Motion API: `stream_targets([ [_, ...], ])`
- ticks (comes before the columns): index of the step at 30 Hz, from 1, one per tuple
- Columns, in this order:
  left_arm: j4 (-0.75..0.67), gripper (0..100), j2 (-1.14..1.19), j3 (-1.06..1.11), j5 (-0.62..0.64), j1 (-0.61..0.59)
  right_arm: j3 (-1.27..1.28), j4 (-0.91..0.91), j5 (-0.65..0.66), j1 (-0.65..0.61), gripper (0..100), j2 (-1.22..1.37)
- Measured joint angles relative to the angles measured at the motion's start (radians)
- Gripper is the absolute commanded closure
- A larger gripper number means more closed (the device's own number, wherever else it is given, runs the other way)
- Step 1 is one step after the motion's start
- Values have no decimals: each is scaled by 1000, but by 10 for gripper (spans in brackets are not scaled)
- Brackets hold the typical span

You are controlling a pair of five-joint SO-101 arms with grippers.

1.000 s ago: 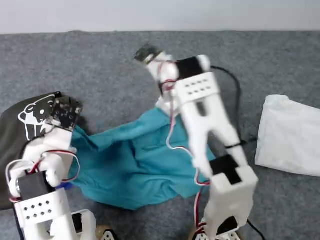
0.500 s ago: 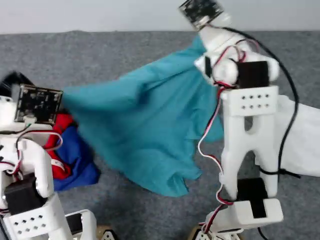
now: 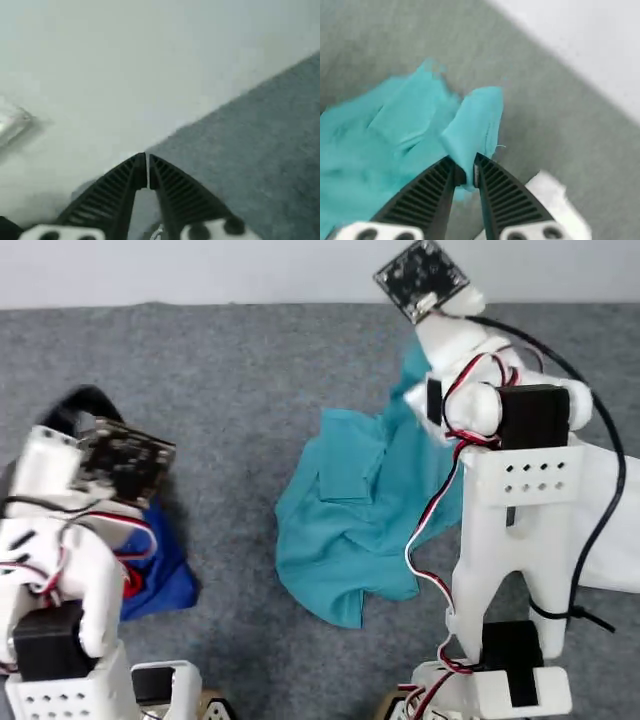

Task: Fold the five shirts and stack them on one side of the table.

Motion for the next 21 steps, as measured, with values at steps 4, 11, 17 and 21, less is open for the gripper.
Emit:
stream_targets([
  [4,147,986,0,15,0,52,32,48,0,0,989,6],
  [11,245,986,0,163,0,66,241,48,0,3,987,5],
  [17,253,986,2,229,0,84,311,-8,0,92,986,6],
  [21,253,986,2,278,0,152,311,-124,0,155,869,35],
])
